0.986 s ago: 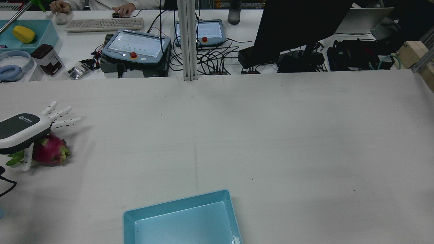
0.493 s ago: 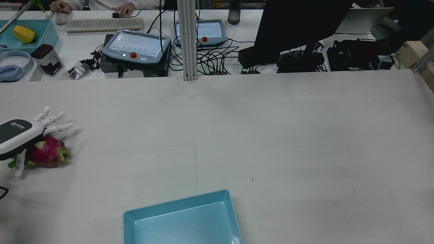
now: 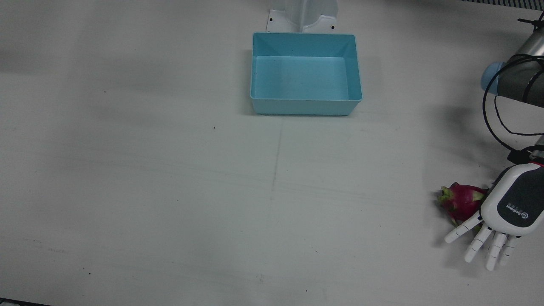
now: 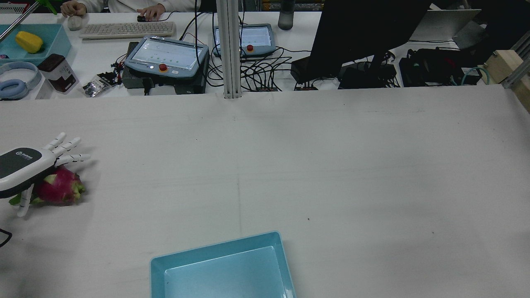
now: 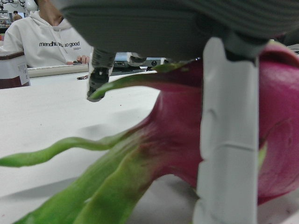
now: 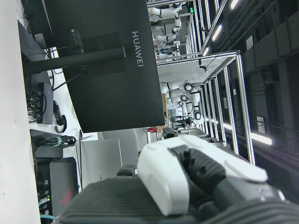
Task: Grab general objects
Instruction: 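Close the left hand's fingers around the dragon fruit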
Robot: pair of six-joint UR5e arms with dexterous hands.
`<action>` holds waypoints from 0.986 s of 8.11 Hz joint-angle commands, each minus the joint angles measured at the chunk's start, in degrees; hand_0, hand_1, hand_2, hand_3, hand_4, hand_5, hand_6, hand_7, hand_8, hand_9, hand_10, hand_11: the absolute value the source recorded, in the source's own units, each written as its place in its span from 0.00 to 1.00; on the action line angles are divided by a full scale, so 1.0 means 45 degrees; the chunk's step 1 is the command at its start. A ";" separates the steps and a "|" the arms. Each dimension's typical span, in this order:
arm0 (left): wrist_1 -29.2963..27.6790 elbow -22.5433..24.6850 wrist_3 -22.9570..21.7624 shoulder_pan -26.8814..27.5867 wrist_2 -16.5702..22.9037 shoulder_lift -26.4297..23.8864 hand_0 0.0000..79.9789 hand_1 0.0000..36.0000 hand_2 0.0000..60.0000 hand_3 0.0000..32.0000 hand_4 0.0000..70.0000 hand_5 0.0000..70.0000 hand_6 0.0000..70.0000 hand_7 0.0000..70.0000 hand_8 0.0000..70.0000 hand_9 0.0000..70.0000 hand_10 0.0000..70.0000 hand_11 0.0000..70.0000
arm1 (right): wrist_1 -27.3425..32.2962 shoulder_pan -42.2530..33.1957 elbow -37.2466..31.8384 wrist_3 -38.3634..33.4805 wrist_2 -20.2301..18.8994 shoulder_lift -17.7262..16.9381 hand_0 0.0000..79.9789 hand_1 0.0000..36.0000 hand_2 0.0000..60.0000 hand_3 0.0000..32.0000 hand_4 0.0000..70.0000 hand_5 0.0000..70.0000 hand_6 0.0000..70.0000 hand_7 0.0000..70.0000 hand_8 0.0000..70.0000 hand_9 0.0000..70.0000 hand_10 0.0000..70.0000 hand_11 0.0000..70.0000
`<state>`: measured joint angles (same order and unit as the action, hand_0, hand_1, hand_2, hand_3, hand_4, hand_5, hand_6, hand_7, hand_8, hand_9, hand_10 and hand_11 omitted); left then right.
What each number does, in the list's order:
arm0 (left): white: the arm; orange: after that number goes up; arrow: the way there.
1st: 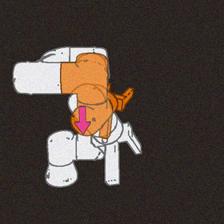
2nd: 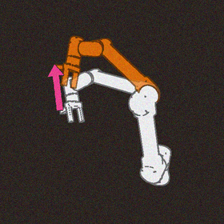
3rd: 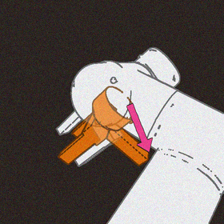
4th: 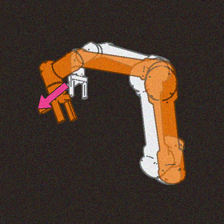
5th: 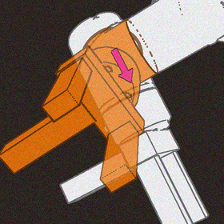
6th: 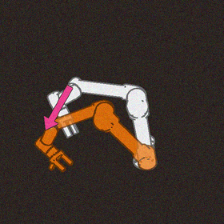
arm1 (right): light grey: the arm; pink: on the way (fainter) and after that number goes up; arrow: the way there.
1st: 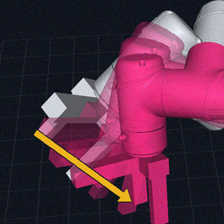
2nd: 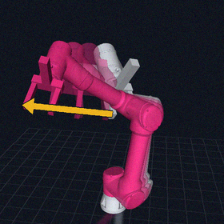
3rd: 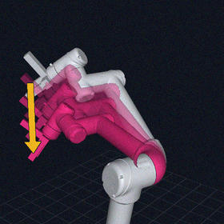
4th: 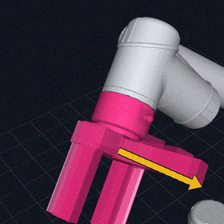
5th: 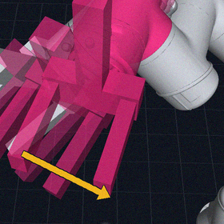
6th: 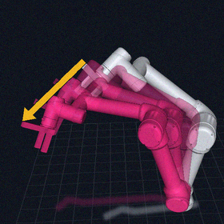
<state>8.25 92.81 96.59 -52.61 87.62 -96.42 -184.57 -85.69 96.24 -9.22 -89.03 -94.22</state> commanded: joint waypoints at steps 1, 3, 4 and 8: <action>0.0041 0.0098 0.0001 0.0148 -0.0019 0.0001 0.57 0.76 1.00 0.00 0.23 1.00 0.00 0.01 0.00 0.00 0.00 0.00 | 0.0000 0.0000 0.0000 -0.0001 0.0000 0.0000 0.00 0.00 0.00 0.00 0.00 0.00 0.00 0.00 0.00 0.00 0.00 0.00; 0.0041 0.0312 0.0001 0.0090 -0.0019 0.0021 0.56 0.81 1.00 0.00 0.26 1.00 0.00 0.02 0.00 0.00 0.00 0.00 | 0.0000 0.0000 0.0000 -0.0001 0.0000 0.0000 0.00 0.00 0.00 0.00 0.00 0.00 0.00 0.00 0.00 0.00 0.00 0.00; 0.0080 0.0739 -0.0018 0.0012 -0.0019 0.0059 0.57 0.75 1.00 0.00 0.27 1.00 0.00 0.08 0.00 0.00 0.00 0.00 | 0.0000 0.0000 0.0000 -0.0001 0.0000 0.0000 0.00 0.00 0.00 0.00 0.00 0.00 0.00 0.00 0.00 0.00 0.00 0.00; 0.2026 0.4229 -0.0929 -0.1016 -0.0254 0.0061 0.58 0.62 0.92 0.00 0.25 1.00 0.00 0.23 0.00 0.03 0.00 0.00 | 0.0000 0.0000 0.0019 -0.0001 -0.0019 0.0000 0.00 0.00 0.00 0.00 0.00 0.00 0.00 0.00 0.00 0.00 0.00 0.00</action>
<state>11.35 102.28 96.10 -53.15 86.58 -95.78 -184.57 -85.69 96.24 -9.23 -89.03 -94.22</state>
